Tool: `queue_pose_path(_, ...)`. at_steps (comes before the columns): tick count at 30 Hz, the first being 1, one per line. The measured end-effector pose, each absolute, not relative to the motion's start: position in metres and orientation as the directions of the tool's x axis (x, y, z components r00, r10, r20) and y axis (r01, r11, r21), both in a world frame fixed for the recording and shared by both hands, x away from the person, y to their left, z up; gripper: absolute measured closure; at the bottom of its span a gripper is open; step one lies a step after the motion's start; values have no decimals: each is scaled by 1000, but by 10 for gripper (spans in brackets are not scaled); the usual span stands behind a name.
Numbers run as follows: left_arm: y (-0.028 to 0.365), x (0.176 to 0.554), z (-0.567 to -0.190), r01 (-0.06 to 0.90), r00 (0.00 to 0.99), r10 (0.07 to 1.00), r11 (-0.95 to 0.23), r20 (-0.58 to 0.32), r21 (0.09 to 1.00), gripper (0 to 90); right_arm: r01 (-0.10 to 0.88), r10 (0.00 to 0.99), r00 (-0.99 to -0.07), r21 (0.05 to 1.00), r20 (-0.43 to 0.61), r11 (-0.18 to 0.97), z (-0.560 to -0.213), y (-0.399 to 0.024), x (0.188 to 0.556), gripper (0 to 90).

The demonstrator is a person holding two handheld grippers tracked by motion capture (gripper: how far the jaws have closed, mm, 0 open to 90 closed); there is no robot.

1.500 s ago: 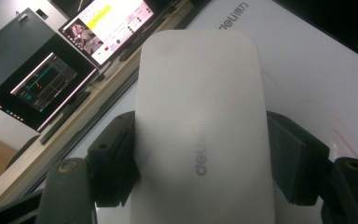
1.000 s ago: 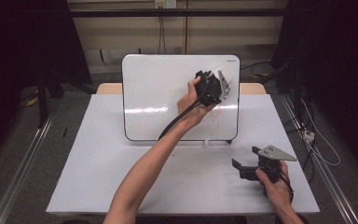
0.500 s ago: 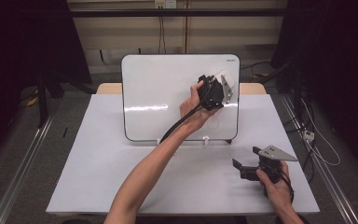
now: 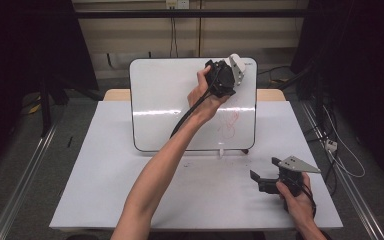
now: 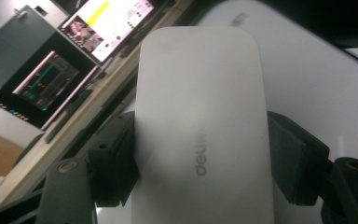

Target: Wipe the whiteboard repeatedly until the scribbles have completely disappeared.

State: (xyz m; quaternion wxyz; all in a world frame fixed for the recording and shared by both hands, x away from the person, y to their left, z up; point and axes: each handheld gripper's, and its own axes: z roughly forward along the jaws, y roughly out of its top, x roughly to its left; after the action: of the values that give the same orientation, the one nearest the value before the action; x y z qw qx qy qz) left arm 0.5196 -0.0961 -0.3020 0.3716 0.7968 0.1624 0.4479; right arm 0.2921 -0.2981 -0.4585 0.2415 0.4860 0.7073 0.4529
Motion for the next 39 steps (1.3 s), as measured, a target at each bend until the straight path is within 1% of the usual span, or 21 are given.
queue_pose_path(9, -100, 514, -308, -81, 524, 573, -703, 630, 706, 311, 468, 905, -415, 875, 92, 125, -458, -296, 292, 46)
queue_pose_path(17, -121, 497, -329, -128, 554, 497, -742, 668, 658, 311, 467, 904, -417, 875, 93, 125, -458, -295, 293, 47)
queue_pose_path(20, -119, 493, -337, -127, 560, 531, -704, 636, 699, 312, 464, 904, -419, 877, 88, 130, -458, -296, 292, 47)
queue_pose_path(26, -116, 474, -357, -162, 582, 475, -728, 660, 666, 311, 463, 905, -416, 877, 90, 125, -458, -296, 291, 47)
queue_pose_path(27, -113, 472, -357, -163, 590, 456, -742, 667, 651, 311, 462, 905, -416, 878, 89, 126, -458, -296, 291, 46)
queue_pose_path(29, -109, 473, -356, -179, 605, 441, -736, 663, 652, 312, 465, 905, -415, 876, 89, 127, -457, -295, 291, 47)
queue_pose_path(31, -107, 478, -352, -171, 610, 429, -749, 666, 640, 311, 461, 904, -418, 878, 87, 129, -457, -295, 291, 47)
queue_pose_path(39, -98, 497, -330, -126, 587, 507, -713, 631, 690, 311, 465, 906, -413, 877, 90, 125, -458, -297, 291, 47)
